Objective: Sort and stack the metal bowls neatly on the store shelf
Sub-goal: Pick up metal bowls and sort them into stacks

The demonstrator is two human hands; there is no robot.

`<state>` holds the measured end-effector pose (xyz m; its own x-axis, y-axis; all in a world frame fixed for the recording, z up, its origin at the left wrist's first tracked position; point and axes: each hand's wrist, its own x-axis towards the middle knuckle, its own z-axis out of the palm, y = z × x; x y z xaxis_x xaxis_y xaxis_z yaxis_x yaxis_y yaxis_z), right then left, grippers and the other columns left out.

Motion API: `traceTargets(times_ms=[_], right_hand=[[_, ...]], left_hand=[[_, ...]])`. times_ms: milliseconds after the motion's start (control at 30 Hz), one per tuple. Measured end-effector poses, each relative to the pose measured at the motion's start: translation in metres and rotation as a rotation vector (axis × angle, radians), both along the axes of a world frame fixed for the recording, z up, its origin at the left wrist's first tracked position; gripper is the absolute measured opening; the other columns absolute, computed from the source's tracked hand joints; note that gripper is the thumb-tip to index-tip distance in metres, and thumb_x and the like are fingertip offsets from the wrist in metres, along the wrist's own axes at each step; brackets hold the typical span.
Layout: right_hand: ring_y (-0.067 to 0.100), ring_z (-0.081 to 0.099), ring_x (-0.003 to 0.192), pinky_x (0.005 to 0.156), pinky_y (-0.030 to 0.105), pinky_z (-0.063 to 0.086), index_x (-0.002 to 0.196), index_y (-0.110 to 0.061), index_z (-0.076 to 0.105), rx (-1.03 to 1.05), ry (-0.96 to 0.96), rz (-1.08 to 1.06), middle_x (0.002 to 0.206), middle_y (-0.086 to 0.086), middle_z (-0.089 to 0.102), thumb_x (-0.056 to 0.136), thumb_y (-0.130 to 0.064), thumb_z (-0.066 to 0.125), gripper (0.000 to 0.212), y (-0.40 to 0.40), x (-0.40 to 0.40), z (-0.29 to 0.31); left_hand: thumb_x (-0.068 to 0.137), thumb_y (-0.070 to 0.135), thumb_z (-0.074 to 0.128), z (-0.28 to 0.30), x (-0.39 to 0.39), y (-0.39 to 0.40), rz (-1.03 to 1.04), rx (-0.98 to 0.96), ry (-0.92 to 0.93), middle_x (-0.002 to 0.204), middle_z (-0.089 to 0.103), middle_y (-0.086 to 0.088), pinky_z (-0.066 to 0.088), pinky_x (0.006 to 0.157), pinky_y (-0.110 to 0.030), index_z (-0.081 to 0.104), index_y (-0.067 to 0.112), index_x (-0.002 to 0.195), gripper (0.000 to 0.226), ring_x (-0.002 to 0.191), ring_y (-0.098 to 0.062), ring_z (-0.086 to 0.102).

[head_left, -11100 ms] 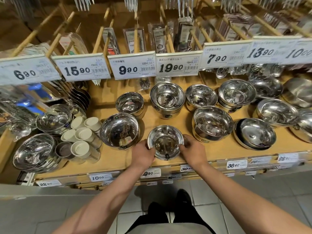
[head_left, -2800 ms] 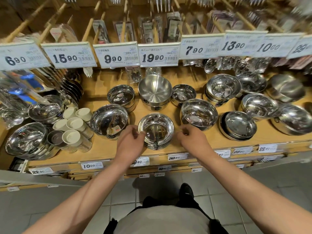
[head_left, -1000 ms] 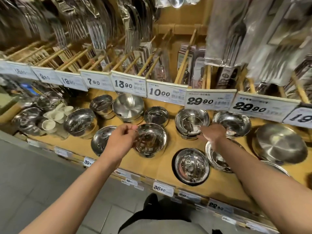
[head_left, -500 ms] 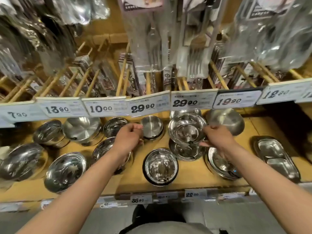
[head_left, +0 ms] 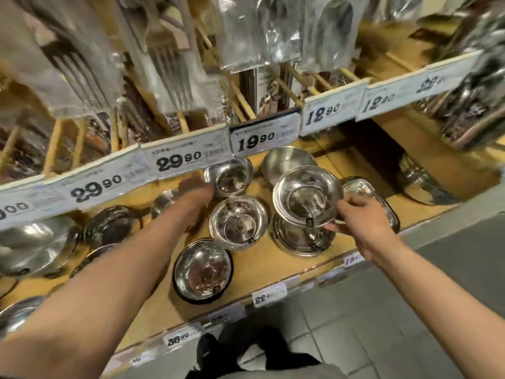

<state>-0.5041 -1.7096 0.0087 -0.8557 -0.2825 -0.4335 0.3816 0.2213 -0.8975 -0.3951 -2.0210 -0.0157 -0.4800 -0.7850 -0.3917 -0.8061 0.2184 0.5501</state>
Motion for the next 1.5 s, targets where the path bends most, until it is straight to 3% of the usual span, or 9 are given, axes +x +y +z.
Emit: traceTargets(times_ms=[233,567,700,800,967,1067,1200,1367,1500], right_hand=[[0.011,0.076,0.075,0.061,0.027,0.063,0.082,-0.003,0.07,-0.058,-0.006,0.016,0.075,-0.002,0.077,0.097,-0.001,0.06,0.018,-0.003,0.008,-0.005],[0.025,0.075,0.101,0.081,0.039,0.065,0.107,0.011,0.068,-0.042,-0.081,-0.021,0.107,0.016,0.077,0.098,-0.003,0.061,0.018,0.015,-0.005,-0.009],[0.024,0.075,0.091,0.072,0.034,0.065,0.103,0.015,0.064,-0.033,-0.106,-0.072,0.1,0.017,0.073,0.097,-0.002,0.062,0.018,0.022,-0.014,-0.01],[0.027,0.074,0.089,0.063,0.027,0.064,0.103,0.004,0.066,-0.032,-0.124,-0.087,0.101,0.023,0.069,0.096,-0.001,0.062,0.01,0.026,-0.021,-0.01],[0.024,0.078,0.074,0.063,0.029,0.065,0.096,0.008,0.069,-0.014,-0.162,-0.053,0.102,0.019,0.074,0.096,-0.002,0.063,0.011,0.019,-0.024,-0.01],[0.026,0.079,0.078,0.06,0.027,0.064,0.098,0.008,0.07,-0.031,-0.181,0.011,0.097,0.018,0.076,0.096,-0.001,0.062,0.013,0.009,-0.02,-0.007],[0.023,0.078,0.071,0.058,0.028,0.064,0.093,0.005,0.068,-0.051,-0.188,0.063,0.089,0.014,0.074,0.097,-0.002,0.062,0.01,-0.008,-0.01,0.0],[0.028,0.079,0.074,0.059,0.03,0.064,0.091,0.004,0.07,-0.084,-0.197,0.187,0.082,0.015,0.079,0.096,-0.001,0.062,0.011,-0.029,0.005,0.011],[0.024,0.078,0.071,0.057,0.029,0.064,0.093,0.005,0.071,-0.072,-0.145,0.304,0.086,0.021,0.078,0.097,-0.001,0.059,0.014,-0.057,0.017,0.021]], left_hand=[[0.098,0.026,0.065,-0.027,-0.027,-0.005,-0.057,-0.121,-0.166,0.142,0.053,-0.022,0.045,0.11,-0.042,0.044,-0.004,0.141,0.056,0.131,-0.035,0.052],[0.095,0.021,0.068,-0.022,-0.032,-0.003,0.235,0.156,0.067,0.08,0.068,-0.011,0.061,0.09,-0.037,0.054,-0.008,0.129,0.047,0.085,-0.026,0.077],[0.097,0.005,0.063,-0.002,-0.022,-0.001,0.292,0.279,0.203,0.079,0.063,-0.008,0.059,0.094,-0.039,0.054,-0.007,0.127,0.034,0.073,-0.022,0.07],[0.102,0.003,0.054,0.014,-0.01,0.001,0.319,0.335,0.219,0.095,0.063,-0.012,0.063,0.071,-0.036,0.046,-0.002,0.141,0.04,0.07,-0.018,0.07],[0.102,0.014,0.057,0.03,0.023,0.002,0.289,0.321,0.135,0.089,0.074,-0.019,0.043,0.033,-0.02,0.056,-0.003,0.116,0.022,0.053,-0.015,0.067],[0.103,0.009,0.054,0.032,0.041,0.005,0.326,0.409,0.207,0.085,0.068,-0.016,0.051,0.041,-0.017,0.058,0.001,0.101,0.009,0.047,-0.012,0.068],[0.099,0.007,0.059,0.035,0.071,0.009,0.366,0.306,0.231,0.102,0.072,-0.023,0.059,0.094,-0.048,0.061,-0.005,0.112,0.018,0.093,-0.034,0.075],[0.097,0.002,0.061,0.053,0.119,0.029,0.404,0.302,0.378,0.072,0.073,-0.013,0.063,0.053,-0.03,0.063,0.005,0.103,0.007,0.053,-0.018,0.073],[0.091,0.001,0.069,0.072,0.162,0.041,0.43,0.308,0.522,0.077,0.079,-0.004,0.06,0.052,-0.025,0.071,0.014,0.104,0.018,0.061,-0.016,0.076]])
